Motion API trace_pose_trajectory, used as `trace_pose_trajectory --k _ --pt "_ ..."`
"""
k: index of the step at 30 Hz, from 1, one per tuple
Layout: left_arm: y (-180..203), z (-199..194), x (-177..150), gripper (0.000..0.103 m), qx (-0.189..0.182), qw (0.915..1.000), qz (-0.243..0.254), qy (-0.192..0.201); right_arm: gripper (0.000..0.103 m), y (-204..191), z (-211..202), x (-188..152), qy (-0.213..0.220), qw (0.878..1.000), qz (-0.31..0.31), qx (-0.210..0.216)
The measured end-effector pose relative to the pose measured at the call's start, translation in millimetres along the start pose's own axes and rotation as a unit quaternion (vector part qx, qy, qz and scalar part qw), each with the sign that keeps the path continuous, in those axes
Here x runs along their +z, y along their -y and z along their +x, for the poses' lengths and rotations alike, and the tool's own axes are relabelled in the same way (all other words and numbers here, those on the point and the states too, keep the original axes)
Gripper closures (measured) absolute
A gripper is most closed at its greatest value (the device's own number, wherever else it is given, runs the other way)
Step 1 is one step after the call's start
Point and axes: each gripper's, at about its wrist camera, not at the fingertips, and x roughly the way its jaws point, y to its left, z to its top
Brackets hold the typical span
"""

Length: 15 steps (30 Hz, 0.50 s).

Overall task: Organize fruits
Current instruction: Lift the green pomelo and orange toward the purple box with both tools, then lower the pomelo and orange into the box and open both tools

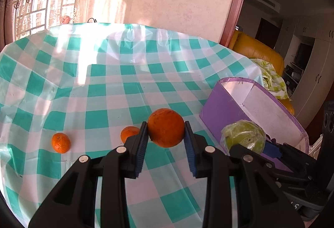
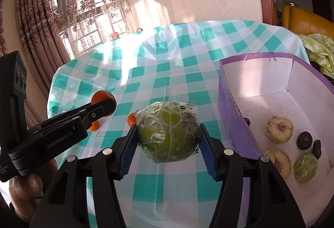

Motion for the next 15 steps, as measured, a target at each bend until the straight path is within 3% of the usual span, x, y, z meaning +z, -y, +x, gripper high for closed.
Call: trace_pose_trajectory --k 15 --pt "112 31 24 0.069 -0.042 0.993 0.11 -0.016 0.047 95 -34 17 0.025 0.995 0.053 -0.078"
